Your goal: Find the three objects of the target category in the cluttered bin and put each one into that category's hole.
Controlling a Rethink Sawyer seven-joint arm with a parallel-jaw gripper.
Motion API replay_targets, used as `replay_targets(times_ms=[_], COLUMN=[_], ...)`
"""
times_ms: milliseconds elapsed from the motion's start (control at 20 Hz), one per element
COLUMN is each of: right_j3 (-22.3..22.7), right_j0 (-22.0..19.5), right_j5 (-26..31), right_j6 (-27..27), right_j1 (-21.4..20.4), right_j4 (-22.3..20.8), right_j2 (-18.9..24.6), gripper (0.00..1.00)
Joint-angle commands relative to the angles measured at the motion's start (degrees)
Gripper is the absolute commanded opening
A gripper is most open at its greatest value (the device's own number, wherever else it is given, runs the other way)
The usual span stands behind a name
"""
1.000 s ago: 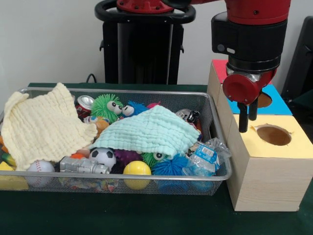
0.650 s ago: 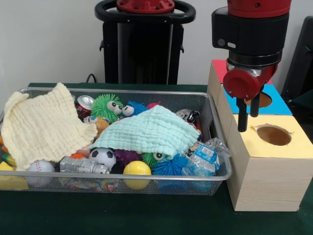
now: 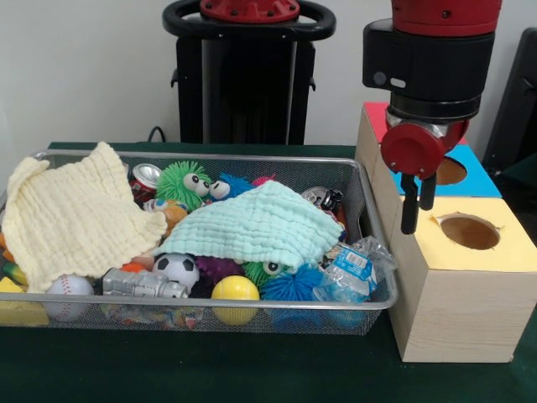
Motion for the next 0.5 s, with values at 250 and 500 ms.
replay_targets(times_ms=[250, 500], right_j3=[-1.4, -1.0], right_j0=[0.0, -0.7], right_j5=[1.6, 0.7], right_j6=[-16.9, -17.2], right_j1=[-1.3, -1.1], right_j4=[-10.6, -13.4], right_j2=[-0.6, -0.6], gripper=[1.00, 1.00])
